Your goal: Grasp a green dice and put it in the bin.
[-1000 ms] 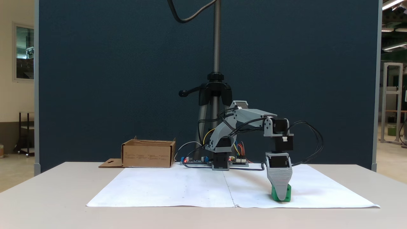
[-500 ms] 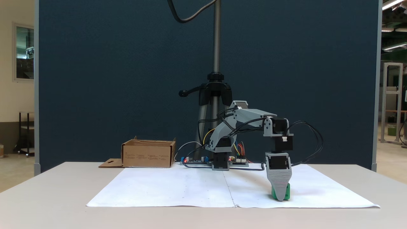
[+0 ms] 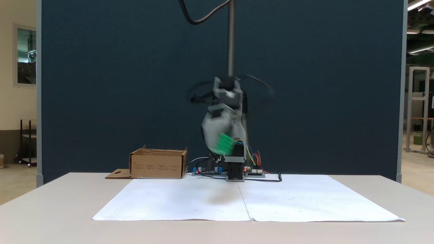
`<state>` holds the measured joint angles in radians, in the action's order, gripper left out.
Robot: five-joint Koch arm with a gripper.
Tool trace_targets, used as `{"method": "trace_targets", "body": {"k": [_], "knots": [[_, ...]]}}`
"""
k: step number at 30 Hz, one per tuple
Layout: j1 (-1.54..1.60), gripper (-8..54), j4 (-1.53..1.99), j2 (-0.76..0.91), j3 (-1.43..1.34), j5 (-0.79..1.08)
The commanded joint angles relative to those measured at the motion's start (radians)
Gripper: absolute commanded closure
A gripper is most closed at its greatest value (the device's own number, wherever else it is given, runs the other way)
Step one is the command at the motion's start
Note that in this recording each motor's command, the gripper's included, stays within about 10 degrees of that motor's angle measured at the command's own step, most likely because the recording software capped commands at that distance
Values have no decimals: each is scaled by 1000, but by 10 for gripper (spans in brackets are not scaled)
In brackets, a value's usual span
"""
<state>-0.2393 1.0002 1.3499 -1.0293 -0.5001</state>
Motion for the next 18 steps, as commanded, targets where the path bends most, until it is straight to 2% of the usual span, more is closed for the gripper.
{"method": "trace_targets", "body": {"k": [1, 4, 18], "knots": [[-156, 333, 74, 164, 12, 87], [-344, 333, 97, 212, 14, 163], [-1039, 333, 169, 210, 17, 489]]}}
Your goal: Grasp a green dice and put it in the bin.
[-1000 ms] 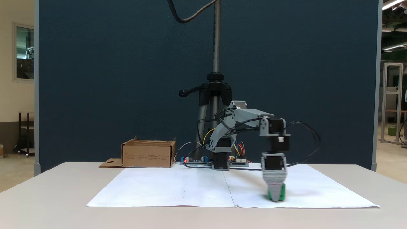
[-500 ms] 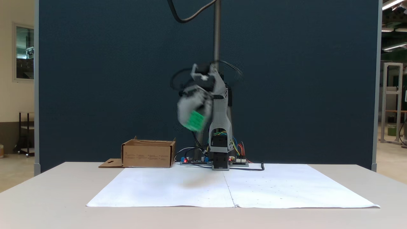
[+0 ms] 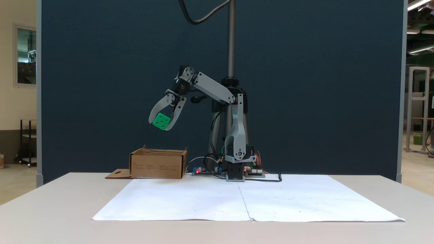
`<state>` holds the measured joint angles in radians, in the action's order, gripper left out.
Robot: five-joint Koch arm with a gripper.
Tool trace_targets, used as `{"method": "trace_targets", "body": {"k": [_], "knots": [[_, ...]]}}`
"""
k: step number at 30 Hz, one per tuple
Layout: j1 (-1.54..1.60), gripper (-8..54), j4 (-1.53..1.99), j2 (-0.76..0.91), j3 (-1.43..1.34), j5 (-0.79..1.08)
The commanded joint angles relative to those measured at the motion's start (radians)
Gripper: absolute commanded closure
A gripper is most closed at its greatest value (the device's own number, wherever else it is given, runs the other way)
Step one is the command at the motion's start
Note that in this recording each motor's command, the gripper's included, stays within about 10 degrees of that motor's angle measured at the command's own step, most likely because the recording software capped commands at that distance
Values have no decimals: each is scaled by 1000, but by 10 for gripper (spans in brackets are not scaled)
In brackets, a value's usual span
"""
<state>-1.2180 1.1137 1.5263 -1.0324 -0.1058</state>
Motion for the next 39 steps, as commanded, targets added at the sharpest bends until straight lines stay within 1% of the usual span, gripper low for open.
{"method": "trace_targets", "body": {"k": [1, 6, 12, 19, 25, 31, 32, 34, 36, 37, 38, 39], "knots": [[-95, 333, 55, 29, 20, 118], [-282, 333, 55, -6, 20, 235], [-462, 333, 52, -109, 20, 394], [-589, 333, 12, -216, 18, 535], [-618, 333, 5, -236, -66, 603], [-618, 330, -38, -238, -124, 604], [-618, 291, -38, -239, -126, 604], [-617, 157, -38, -238, -160, 601], [-612, 99, -40, -236, -196, 601], [-612, 57, -40, -236, -202, 598], [-611, 37, -40, -236, -204, 598], [-609, 37, -46, -236, -204, 598]]}}
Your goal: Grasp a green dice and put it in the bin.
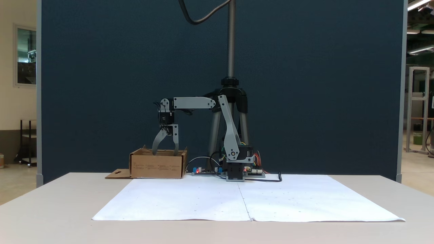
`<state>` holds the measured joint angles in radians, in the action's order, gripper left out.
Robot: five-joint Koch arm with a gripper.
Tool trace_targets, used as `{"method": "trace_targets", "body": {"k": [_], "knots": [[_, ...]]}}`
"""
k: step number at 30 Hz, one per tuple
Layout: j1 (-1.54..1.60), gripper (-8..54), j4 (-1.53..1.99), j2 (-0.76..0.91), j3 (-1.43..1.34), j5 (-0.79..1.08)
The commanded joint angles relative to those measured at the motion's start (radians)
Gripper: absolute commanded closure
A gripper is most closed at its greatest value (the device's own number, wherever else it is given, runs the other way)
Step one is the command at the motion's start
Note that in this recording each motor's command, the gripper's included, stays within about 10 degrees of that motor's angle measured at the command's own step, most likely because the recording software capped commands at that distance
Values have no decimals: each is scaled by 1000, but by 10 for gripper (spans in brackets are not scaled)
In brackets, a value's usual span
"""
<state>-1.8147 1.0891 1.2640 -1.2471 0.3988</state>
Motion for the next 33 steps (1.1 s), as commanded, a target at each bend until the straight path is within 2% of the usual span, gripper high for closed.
{"method": "trace_targets", "body": {"k": [1, 4, 6, 11, 18, 33], "knots": [[-11, 37, -35, 26, 11, 89], [-5, 38, -86, 32, 9, 60], [6, 40, -173, 55, 9, -31], [66, 43, -337, 195, 17, -270], [278, 42, -356, 373, 44, -512], [1143, 15, -479, 410, 44, -526]]}}
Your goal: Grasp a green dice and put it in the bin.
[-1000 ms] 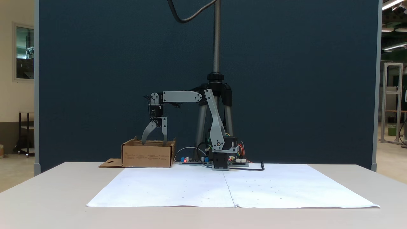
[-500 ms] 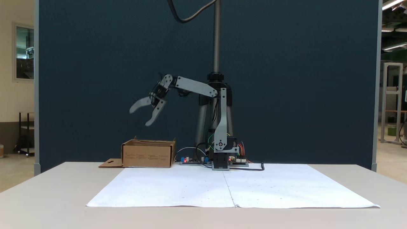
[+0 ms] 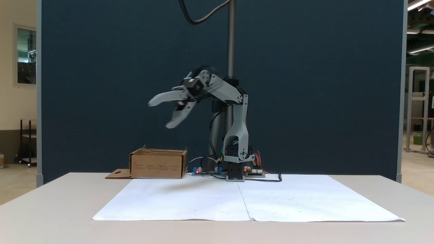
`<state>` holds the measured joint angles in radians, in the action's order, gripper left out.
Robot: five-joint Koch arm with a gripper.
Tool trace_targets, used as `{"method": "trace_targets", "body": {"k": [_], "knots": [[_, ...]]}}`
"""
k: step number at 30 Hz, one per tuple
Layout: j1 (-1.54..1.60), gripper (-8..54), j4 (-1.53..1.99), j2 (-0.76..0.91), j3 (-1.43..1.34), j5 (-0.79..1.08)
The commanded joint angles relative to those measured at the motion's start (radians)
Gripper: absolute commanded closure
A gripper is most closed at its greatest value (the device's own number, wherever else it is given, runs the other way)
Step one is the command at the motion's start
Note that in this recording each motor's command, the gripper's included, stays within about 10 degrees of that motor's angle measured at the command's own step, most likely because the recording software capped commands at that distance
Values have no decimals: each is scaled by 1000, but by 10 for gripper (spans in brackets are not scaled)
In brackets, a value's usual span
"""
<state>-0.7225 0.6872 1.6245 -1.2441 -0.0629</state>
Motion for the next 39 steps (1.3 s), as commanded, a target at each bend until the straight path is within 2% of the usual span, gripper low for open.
{"method": "trace_targets", "body": {"k": [1, 9, 14, 23, 27, 34, 39], "knots": [[107, 12, -94, 49, 41, -63], [448, 13, -126, 37, 25, -63], [589, 13, -287, 43, -124, -61], [664, 23, -649, 245, -749, -32], [663, 22, -800, 331, -994, 64], [663, 22, -1035, 511, -1325, 117], [663, 24, -1201, 578, -1545, 121]]}}
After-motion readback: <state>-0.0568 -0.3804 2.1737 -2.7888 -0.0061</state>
